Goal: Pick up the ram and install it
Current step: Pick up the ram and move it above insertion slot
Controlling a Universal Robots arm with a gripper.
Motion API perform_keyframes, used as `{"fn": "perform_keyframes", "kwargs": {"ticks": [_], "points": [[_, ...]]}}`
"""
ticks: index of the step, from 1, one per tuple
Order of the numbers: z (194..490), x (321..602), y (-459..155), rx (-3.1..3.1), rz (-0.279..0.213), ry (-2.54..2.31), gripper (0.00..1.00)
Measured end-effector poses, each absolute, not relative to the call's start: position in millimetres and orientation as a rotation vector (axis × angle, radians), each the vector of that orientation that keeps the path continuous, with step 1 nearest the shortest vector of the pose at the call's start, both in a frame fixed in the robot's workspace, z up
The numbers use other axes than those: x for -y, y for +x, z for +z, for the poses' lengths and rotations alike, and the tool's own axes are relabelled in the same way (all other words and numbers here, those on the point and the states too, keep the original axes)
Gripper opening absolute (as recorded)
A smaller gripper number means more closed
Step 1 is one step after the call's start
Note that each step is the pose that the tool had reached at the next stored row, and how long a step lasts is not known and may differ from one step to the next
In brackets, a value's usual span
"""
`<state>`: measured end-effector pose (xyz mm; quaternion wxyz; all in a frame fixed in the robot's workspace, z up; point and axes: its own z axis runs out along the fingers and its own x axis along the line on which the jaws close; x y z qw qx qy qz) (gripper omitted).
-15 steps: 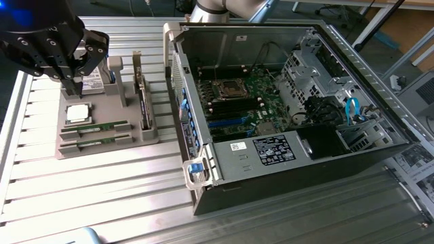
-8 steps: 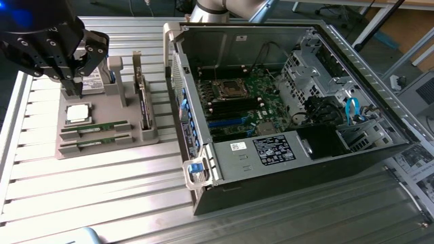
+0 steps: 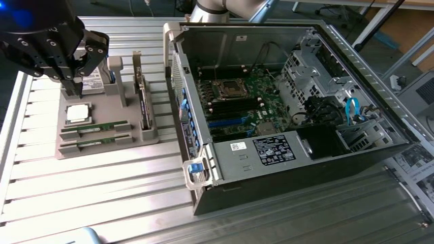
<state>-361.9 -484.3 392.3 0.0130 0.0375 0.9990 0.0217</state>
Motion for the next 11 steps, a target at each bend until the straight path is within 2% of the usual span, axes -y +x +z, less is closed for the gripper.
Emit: {"fn": "perform_keyframes", "kwargs": {"ticks": [11], "points": [[392.0, 484.3, -361.9, -3.117, 0.056, -0.029, 0.11]]}}
